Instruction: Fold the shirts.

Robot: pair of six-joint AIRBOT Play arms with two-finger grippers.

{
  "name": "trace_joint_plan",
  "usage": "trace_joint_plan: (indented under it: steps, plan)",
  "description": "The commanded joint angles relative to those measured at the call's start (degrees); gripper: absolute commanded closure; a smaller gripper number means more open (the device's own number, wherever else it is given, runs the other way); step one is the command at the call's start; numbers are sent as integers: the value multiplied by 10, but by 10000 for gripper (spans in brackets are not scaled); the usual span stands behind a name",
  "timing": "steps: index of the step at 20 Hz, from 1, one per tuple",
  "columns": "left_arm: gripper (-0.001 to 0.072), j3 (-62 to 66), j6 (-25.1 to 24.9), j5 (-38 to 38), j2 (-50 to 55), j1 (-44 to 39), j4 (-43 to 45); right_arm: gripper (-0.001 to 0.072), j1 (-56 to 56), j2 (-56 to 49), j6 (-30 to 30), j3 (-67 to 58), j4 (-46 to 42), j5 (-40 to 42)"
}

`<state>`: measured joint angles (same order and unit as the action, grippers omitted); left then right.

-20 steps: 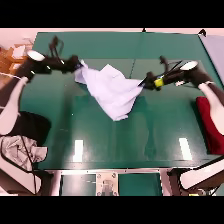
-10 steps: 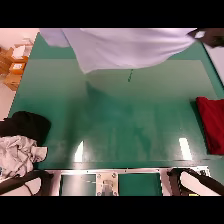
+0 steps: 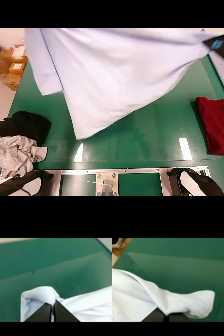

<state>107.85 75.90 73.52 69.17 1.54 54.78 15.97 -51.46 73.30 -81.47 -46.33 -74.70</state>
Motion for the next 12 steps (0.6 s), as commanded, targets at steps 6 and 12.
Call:
trace_joint_plan:
  steps: [6,12]
  plan:
    - [685,-150,-95,-199,282,-98,-28,687,-76,-188,-20,338,-7,238]
    - [65,-115,31,-83,312,-54,-22,687,-84,-338,-21,293,-12,256]
